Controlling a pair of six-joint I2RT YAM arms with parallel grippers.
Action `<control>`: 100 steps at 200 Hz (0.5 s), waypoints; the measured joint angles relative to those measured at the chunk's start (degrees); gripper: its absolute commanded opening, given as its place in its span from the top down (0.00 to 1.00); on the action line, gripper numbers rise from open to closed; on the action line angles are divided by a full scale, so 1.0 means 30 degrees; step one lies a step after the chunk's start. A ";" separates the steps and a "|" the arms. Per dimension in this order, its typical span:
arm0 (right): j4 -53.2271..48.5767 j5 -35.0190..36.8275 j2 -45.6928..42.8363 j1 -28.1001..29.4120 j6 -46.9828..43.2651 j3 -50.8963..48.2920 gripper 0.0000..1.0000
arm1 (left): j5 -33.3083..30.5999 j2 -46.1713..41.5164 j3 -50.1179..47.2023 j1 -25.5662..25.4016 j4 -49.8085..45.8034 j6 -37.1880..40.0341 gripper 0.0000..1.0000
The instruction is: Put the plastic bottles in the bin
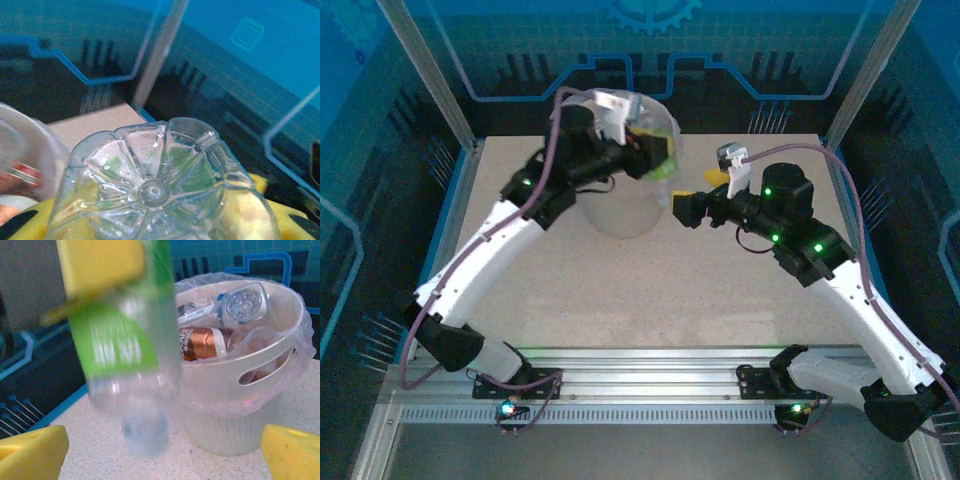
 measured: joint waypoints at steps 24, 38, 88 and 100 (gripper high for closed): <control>-0.0627 0.0240 -0.0393 0.0000 0.0000 0.0073 0.00 | -0.0561 0.0029 0.2688 0.1821 -0.1756 0.1464 0.71; -0.1093 0.0510 -0.0495 0.0000 0.0007 0.0087 0.00 | -0.1137 0.0284 0.4452 0.2637 -0.2827 0.2288 0.71; -0.2200 0.1501 -0.0495 0.0000 0.0015 0.0087 0.00 | -0.4510 0.3410 1.0273 0.3585 -0.5814 0.5938 0.72; -0.2368 0.1734 -0.0495 0.0000 0.0015 0.0087 0.00 | -0.5362 0.4415 1.1183 0.3767 -0.6455 0.6506 0.72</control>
